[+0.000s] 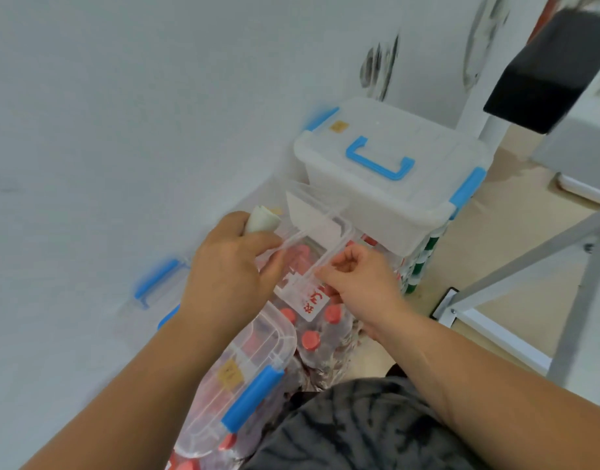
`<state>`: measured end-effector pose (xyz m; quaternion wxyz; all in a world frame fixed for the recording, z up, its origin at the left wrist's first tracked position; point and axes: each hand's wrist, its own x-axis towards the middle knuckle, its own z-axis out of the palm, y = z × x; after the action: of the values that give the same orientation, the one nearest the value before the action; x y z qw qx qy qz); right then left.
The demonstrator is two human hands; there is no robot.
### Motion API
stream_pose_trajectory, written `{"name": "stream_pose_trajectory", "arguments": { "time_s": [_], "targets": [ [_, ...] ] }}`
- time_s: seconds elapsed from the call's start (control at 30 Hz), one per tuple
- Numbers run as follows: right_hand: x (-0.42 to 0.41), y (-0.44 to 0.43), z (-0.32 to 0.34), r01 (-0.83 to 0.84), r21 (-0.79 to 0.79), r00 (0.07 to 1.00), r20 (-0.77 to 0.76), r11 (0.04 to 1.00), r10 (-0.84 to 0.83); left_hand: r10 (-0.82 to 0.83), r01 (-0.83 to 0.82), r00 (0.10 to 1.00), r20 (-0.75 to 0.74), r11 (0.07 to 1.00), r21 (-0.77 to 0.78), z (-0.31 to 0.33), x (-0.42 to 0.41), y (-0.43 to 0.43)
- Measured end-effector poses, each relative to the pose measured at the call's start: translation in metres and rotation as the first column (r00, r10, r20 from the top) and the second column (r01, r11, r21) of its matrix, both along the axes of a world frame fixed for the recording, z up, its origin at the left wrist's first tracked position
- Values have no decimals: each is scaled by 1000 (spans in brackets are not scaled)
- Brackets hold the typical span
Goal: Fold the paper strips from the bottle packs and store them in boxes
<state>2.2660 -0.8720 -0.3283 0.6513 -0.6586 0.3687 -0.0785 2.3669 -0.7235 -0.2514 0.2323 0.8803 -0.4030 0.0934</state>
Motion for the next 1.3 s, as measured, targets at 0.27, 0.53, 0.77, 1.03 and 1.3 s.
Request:
{"name": "stream_pose_trajectory", "arguments": {
  "time_s": [0.27,0.53,0.77,1.03,1.3],
  "targets": [
    [14,7,34,-23,-126,987,152,992,42,103,-98,995,16,973,-209,14,9,4],
    [32,4,45,-142,-40,979,142,989,147,190,-169,981,33,931,-322,40,7,16],
    [37,2,55,-205,54,962,194,977,191,333,-296,942,35,879,-373,62,13,25],
    [55,8,88,-239,-11,899,376,971,225,336,-306,942,-2,855,-419,75,-5,29],
    [87,4,113,-239,-339,852,376,910,364,385,-479,877,-287,665,-573,115,-20,72]
  ]
}}
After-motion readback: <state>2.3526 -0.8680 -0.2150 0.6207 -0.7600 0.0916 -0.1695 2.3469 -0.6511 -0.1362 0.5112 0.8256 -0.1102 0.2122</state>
